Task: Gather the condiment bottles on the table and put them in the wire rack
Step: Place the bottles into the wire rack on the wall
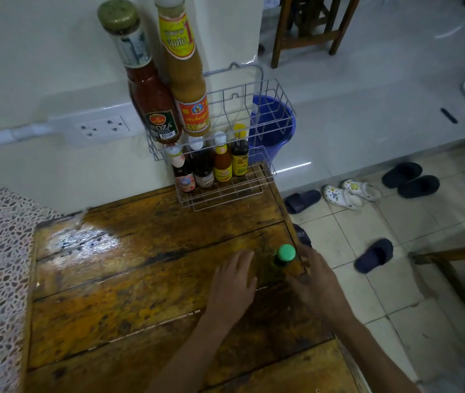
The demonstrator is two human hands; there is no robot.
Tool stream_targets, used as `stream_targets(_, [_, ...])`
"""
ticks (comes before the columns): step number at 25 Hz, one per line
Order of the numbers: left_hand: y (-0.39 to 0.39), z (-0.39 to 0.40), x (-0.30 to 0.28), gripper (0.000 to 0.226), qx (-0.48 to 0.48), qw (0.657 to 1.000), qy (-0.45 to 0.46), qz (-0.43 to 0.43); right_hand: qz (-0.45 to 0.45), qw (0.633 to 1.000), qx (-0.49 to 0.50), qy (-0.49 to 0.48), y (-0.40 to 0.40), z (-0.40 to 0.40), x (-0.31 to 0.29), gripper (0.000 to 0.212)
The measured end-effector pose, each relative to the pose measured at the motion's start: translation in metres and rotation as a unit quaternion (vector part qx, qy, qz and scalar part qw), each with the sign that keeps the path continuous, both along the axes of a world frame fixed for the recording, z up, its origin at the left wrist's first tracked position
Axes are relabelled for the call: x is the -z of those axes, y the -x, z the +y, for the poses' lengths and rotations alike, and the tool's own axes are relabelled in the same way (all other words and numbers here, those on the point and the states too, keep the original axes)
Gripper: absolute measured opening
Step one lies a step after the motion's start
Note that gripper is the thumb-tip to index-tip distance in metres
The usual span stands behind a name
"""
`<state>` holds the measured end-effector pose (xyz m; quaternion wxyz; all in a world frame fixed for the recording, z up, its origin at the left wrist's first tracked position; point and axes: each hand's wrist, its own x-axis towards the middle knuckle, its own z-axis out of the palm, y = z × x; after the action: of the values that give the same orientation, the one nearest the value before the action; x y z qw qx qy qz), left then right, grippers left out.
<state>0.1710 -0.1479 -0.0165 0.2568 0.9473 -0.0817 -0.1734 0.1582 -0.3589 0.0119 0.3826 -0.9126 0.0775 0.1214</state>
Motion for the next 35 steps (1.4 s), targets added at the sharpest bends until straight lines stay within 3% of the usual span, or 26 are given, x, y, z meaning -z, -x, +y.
stream_targets(4, [0.014,-0.007,0.010,0.076,0.015,0.999,-0.003,0.035,0.026,0.997,0.055,-0.045,0.004,0.022,0.020,0.077])
stream_targets(10, [-0.016,-0.014,0.008,0.075,0.002,1.000,0.001,0.016,-0.014,0.992,0.089,-0.089,-0.034,0.029,0.012,0.054])
stream_targets(17, [-0.100,-0.013,0.006,0.078,-0.013,0.999,-0.040,0.011,-0.161,0.969,0.121,-0.145,-0.172,0.027,-0.050,0.053])
stream_targets(26, [-0.131,0.000,0.022,0.083,-0.022,0.995,-0.092,0.043,-0.166,0.986,-0.013,-0.007,-0.257,0.030,-0.023,0.058])
stream_targets(31, [-0.130,0.002,0.026,0.077,-0.013,0.992,-0.115,0.052,-0.194,0.977,-0.081,0.030,-0.269,0.037,-0.002,0.051])
stream_targets(35, [-0.128,0.000,0.026,0.076,-0.013,0.992,-0.117,0.048,-0.233,0.963,-0.072,0.115,-0.275,0.039,0.006,0.049])
